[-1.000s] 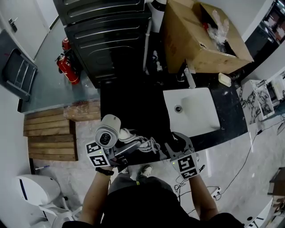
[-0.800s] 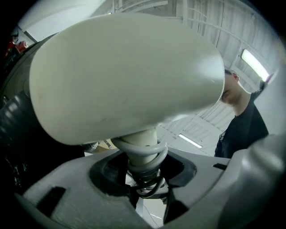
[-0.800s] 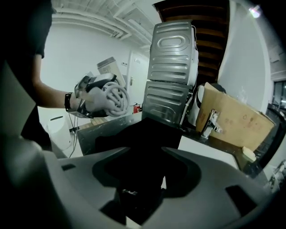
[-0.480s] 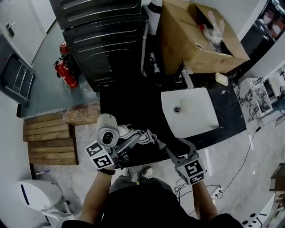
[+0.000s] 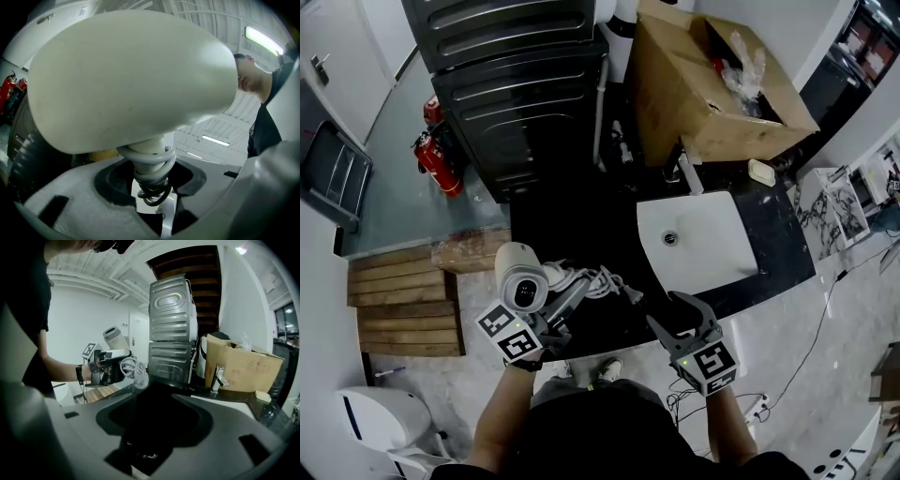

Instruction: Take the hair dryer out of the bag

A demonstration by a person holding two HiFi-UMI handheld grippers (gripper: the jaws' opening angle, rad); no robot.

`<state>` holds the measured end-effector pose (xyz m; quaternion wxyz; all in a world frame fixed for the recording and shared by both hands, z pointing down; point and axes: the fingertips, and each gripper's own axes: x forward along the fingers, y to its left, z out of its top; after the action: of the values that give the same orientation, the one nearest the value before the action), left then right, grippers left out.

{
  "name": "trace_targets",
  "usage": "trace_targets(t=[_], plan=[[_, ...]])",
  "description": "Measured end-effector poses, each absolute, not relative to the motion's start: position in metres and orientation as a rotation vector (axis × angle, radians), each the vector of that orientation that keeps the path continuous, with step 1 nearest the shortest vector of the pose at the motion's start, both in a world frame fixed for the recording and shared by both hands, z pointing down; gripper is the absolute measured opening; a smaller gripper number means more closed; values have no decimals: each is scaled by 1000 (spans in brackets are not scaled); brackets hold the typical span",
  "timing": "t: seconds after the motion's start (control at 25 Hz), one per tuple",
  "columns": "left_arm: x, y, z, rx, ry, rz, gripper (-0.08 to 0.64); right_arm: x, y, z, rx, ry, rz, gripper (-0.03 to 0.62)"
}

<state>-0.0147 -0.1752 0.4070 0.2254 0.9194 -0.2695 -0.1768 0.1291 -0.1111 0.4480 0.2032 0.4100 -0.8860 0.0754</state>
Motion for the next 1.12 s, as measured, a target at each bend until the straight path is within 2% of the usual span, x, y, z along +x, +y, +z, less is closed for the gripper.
trace_targets(t=[0.56,0.64,0.76,0.84,0.96,1.12], plan=[[-29,-200,383,2645,-1178,-330,202,119,-152,405,1287,-2500,14,214],[-31,-203,379,2650,-1223,-320,202,120,-155,394,1327,-2502,0,191],[-37,-209,377,2653,-1293,-290,202,129,-161,381,1410,-2504,-32,91],[-43,-212,376,2637,-1345,-279,202,135,-166,377,1463,-2499,-57,48],[-56,-217,368,2623,-1438,-272,202,139,-172,369,1515,-2496,-94,16],[-74,-221,360,2627,-1572,-243,202,138,-176,363,1530,-2496,-107,13]])
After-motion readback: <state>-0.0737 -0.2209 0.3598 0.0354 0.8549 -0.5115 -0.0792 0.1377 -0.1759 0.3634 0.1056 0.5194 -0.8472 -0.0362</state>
